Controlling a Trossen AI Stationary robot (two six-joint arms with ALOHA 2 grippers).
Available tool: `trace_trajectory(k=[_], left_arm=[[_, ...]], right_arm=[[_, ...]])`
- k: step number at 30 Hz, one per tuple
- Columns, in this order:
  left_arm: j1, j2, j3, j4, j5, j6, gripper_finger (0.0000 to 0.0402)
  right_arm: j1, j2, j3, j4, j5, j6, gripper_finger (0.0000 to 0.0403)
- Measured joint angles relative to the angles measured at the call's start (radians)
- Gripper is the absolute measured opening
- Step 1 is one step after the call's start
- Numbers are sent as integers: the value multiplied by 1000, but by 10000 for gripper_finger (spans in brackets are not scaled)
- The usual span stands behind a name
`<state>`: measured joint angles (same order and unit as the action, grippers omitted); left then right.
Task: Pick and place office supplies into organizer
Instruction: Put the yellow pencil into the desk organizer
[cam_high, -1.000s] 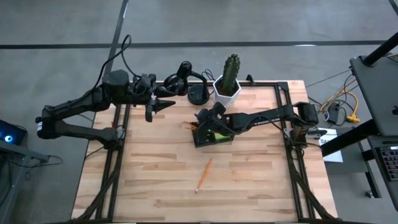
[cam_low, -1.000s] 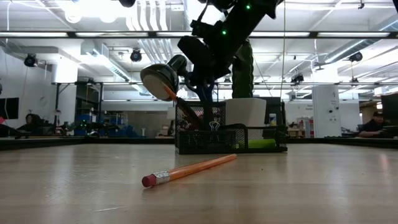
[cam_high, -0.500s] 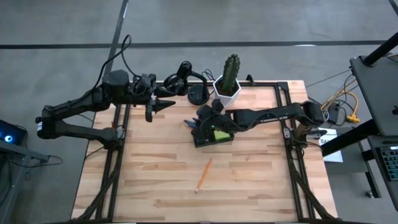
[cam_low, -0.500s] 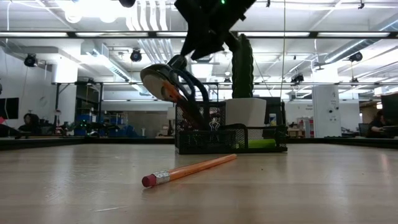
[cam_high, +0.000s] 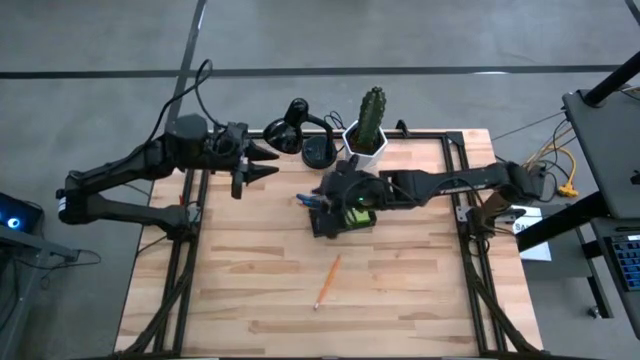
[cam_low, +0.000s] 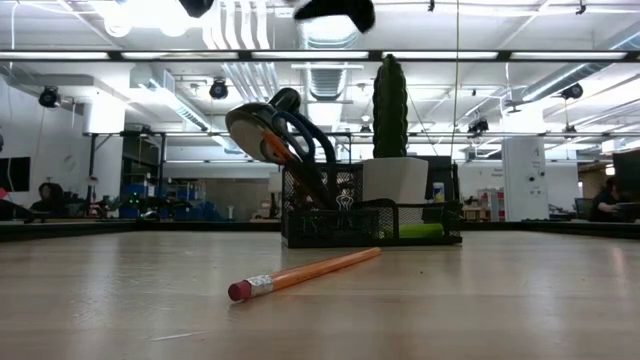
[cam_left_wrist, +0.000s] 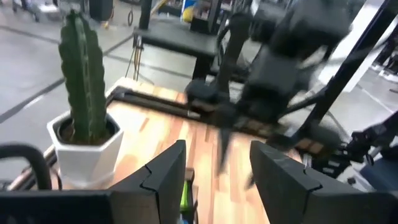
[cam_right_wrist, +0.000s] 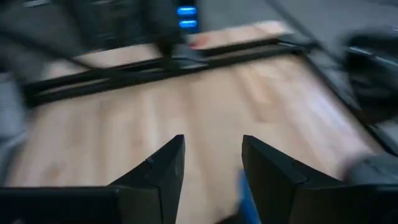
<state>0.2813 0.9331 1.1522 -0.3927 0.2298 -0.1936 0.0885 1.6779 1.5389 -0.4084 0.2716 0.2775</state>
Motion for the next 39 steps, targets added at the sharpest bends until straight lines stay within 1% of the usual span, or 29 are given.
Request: trace_trajectory(k=[2, 5, 7, 10, 15, 19, 26, 30, 34, 39], left_arm=[[0, -6, 0, -35, 0, 0, 164], [0, -18, 0, -81, 0, 0, 164], [-1, -28, 0, -102, 0, 0, 164], [-1, -42, 0, -139, 0, 0, 164], [-1, -69, 0, -196, 0, 0, 164], [-1, -85, 0, -229, 0, -1, 164], [0, -101, 0, -254, 0, -7, 164], [0, -104, 0, -255, 0, -8, 164], [0, -102, 0, -256, 0, -8, 164], [0, -97, 0, -292, 0, -8, 164]], right_arm=[[12, -9, 10, -1, -106, -67, 145], [41, -11, 21, -11, -275, -215, 143], [65, -8, 26, -17, -335, -286, 144], [91, -3, 38, -72, -344, -335, 148], [119, -2, 41, -162, -339, -366, 159], [155, 18, 43, -185, -347, -417, 165], [217, 143, 55, -190, -358, -512, 168], [222, 198, 68, -187, -360, -521, 163], [220, 245, 74, -187, -361, -584, 157], [222, 320, 74, -206, -437, -626, 155]])
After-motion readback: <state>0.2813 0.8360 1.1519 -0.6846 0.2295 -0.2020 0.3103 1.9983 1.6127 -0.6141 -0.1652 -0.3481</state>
